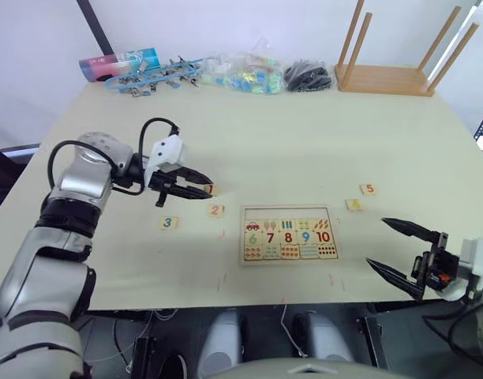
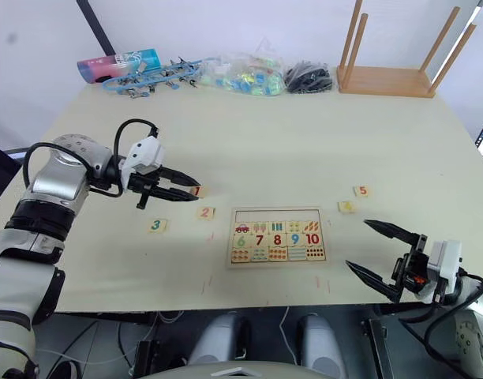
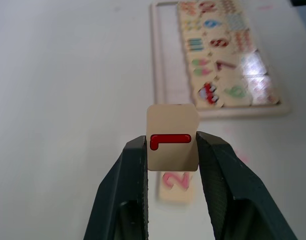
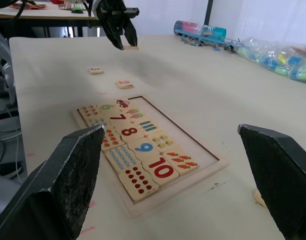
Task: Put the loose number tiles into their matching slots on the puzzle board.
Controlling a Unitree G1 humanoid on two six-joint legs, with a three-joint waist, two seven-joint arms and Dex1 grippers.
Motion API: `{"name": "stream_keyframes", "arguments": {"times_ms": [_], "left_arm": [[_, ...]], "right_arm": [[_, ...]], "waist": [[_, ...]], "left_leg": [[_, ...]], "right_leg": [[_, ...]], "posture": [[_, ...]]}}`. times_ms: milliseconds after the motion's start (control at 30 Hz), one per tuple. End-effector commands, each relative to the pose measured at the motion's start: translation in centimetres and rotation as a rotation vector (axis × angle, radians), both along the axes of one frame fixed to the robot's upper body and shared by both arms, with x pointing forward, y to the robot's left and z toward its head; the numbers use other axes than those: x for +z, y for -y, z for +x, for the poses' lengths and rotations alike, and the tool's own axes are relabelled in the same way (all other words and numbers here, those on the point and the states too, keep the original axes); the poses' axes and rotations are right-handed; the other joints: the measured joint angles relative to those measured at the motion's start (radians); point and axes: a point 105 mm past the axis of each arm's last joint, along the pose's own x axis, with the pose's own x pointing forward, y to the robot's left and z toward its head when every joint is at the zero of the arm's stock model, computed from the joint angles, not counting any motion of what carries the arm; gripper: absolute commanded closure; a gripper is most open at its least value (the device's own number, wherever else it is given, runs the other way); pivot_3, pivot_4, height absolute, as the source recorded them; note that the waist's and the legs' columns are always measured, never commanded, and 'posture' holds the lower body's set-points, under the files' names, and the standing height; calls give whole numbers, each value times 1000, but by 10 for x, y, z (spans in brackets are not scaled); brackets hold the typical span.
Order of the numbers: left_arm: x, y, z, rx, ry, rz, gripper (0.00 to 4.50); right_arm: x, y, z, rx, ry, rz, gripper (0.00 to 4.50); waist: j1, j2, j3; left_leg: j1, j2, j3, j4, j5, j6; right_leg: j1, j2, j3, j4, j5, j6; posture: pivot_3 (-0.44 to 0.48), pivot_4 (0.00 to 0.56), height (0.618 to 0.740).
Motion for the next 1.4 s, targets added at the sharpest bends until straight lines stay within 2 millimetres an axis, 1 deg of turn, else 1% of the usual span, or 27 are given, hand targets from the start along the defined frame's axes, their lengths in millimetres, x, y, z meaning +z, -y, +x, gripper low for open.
{"name": "stream_keyframes", "arguments": {"times_ms": [33,167,233,367,467,800,1033,1400], "left_arm": [[12,19,-10,-34,63,-25,3589],[9,32,-16,-2,78,-5,3589],[5,41,-15,12,114,26,3589],[4,51,-16,26,125,47,3589],[2,54,-14,41,161,84,3589],[-15,66,-18,82,122,205,3589],[-26,71,-12,133,116,250,3589],[-34,77,4,126,145,295,3589]], "right_arm": [[8,9,-1,-4,25,-11,0],[7,9,2,1,25,-11,0],[7,9,2,4,23,-6,0],[6,10,0,5,16,-8,0],[5,10,-1,9,10,-20,0],[5,9,-3,-3,15,-26,0],[4,9,-4,-19,20,-24,0],[4,11,-6,-41,29,-31,0]], "waist": [[0,0,0],[0,0,0],[1,0,0],[2,0,0],[1,0,0],[1,0,0],[1,0,0],[1,0,0]], "left_leg": [[0,0,0,0,0,0],[0,0,0,0,0,0],[1,0,-1,0,0,0],[0,-1,0,0,0,0],[1,-1,0,0,0,0],[1,-1,0,0,0,0],[1,-1,-1,0,0,0],[0,-1,-1,0,0,0]], "right_leg": [[0,0,0,0,0,0],[0,0,0,0,0,0],[0,0,0,0,0,0],[0,0,0,0,0,0],[0,0,1,0,0,0],[0,1,1,0,0,0],[0,1,1,0,0,0],[0,2,3,0,0,0]], "posture": [[0,150,737],[0,150,737],[0,150,737],[0,150,737],[0,150,737],[0,150,737],[0,150,737],[0,150,737]]}}
